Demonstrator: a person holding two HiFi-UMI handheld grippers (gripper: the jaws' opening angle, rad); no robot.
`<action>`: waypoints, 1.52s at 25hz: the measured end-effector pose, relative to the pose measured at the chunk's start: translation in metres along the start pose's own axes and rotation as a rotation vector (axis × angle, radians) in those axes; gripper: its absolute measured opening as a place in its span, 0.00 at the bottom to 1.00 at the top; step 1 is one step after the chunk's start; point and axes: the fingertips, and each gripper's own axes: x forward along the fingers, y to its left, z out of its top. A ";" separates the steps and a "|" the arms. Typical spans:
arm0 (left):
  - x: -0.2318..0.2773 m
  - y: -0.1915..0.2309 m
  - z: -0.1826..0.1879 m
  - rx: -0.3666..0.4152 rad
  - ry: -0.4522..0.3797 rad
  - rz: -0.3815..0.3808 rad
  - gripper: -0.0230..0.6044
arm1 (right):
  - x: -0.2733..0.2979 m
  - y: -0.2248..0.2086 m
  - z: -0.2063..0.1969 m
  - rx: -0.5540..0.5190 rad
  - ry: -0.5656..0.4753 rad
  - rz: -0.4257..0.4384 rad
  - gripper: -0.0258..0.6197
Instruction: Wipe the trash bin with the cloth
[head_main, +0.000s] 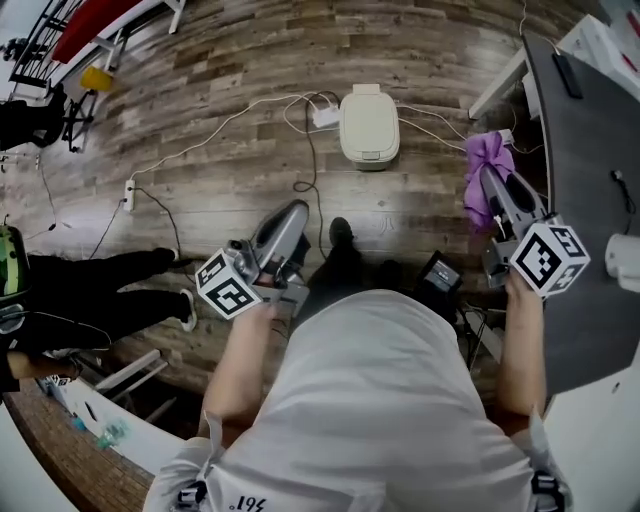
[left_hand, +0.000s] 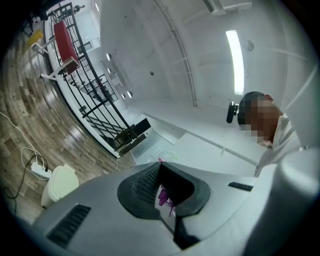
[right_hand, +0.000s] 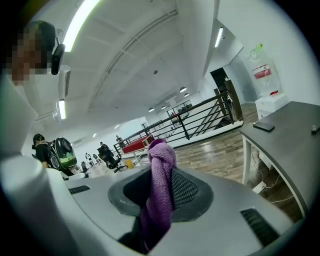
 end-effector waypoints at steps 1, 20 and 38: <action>0.009 0.009 0.010 -0.009 0.008 -0.004 0.04 | 0.011 -0.004 0.005 0.004 0.014 -0.022 0.19; 0.138 0.122 0.045 -0.056 0.192 0.061 0.04 | 0.153 -0.104 0.023 0.024 0.161 -0.128 0.18; 0.184 0.251 -0.028 -0.074 0.352 0.220 0.04 | 0.250 -0.238 -0.057 -0.088 0.362 -0.200 0.19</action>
